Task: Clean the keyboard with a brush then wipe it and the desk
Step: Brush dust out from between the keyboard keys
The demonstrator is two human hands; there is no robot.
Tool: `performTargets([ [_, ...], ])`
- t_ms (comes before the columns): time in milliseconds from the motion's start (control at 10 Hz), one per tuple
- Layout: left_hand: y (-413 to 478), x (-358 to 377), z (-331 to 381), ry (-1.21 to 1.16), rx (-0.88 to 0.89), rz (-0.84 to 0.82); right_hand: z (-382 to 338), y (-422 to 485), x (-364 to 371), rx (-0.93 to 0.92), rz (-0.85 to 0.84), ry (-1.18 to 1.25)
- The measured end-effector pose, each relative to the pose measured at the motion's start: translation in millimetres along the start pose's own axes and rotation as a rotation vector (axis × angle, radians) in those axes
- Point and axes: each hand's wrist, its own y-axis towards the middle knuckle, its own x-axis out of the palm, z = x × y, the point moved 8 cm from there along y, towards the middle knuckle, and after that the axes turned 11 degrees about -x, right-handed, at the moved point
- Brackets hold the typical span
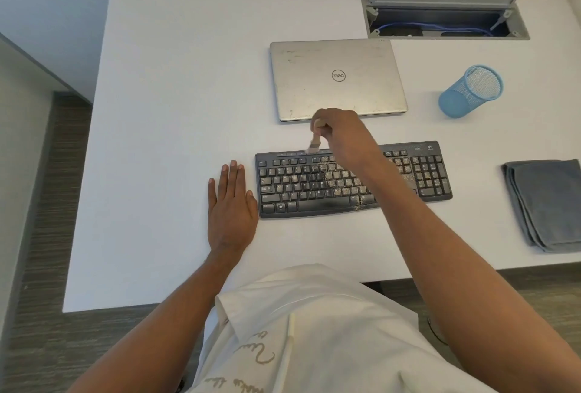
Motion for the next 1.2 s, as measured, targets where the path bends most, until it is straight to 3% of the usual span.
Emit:
performTargets([
  [200,0.8,1.3,-0.1,0.005,-0.001,0.004,50.9,-24.7,-38.9,0.162,0.039,-0.077],
  [300,0.5,1.7,-0.5,0.011,0.0,0.006,59.5,-26.8,-56.0,0.138,0.069,-0.124],
  [600,-0.3,0.9,-0.8,0.004,0.002,0.001,11.0,-2.1,-18.7,0.026,0.062,0.11],
  [800,0.4,3.2,-1.6,0.014,0.003,0.001,55.7,-27.6,-38.2,0.128,0.008,-0.058],
  [900,0.8,3.1,-1.2,0.007,-0.004,0.003,76.0,-36.8,-59.9,0.199,-0.015,-0.257],
  [1100,0.2,1.5,-0.7,0.006,0.002,0.007,31.0,-27.5,-46.2,0.118,0.08,-0.133],
  [1200,-0.8,0.9,-0.6,0.003,0.006,0.005,-9.5,-5.8,-3.9,0.043,-0.028,-0.07],
])
